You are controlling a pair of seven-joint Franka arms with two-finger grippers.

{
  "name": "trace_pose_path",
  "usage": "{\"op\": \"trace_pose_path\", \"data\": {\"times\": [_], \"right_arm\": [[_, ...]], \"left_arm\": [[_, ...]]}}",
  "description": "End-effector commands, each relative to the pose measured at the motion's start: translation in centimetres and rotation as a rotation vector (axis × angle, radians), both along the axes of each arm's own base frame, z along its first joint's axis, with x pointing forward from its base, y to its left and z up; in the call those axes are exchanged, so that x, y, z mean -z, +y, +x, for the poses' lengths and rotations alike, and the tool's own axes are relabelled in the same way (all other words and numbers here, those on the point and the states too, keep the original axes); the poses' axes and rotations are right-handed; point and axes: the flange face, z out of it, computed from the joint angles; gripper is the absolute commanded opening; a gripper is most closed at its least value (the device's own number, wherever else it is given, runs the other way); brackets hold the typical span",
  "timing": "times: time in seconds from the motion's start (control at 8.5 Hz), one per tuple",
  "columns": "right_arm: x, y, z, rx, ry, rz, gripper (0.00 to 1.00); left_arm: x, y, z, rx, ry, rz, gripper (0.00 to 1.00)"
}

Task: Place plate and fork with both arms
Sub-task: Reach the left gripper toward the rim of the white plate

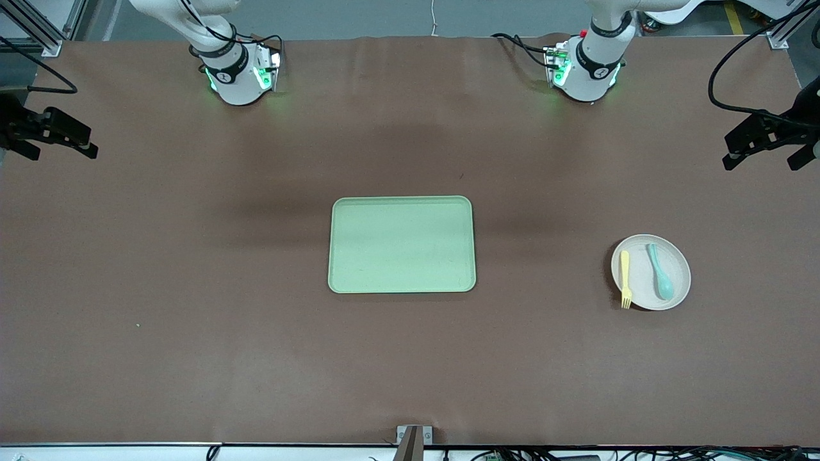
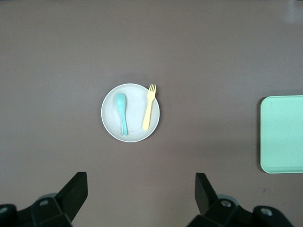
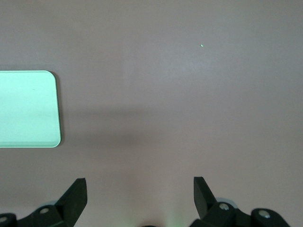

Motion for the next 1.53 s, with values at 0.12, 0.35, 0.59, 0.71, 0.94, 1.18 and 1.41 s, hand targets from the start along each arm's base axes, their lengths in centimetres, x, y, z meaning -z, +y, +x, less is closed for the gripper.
{"op": "trace_pose_path", "data": {"times": [0.12,0.35,0.59,0.71,0.94,1.18,1.41], "right_arm": [[0.1,0.0,0.2,0.0,0.001,-0.015,0.99],[0.3,0.2,0.5,-0.001,0.001,-0.015,0.99],[0.5,0.5,0.6,-0.003,-0.004,-0.009,0.99],[0.5,0.6,0.6,-0.005,-0.004,-0.009,0.99],[0.5,0.6,0.6,-0.005,-0.002,-0.009,0.99],[0.5,0.6,0.6,-0.005,-0.002,-0.009,1.0],[0.9,0.6,0.8,-0.005,0.002,-0.01,0.99]], "left_arm": [[-0.1,0.0,-0.7,-0.008,0.019,0.011,1.0],[2.9,0.8,0.5,-0.024,0.082,0.008,1.0],[10.1,3.4,4.0,-0.047,0.206,0.016,0.99],[15.8,4.4,6.2,-0.062,0.289,0.029,0.99],[24.1,8.9,9.8,-0.066,0.281,-0.002,0.99],[31.6,15.1,11.2,0.001,0.238,-0.146,0.99],[39.6,20.4,10.9,0.083,0.211,-0.253,0.99]]}}
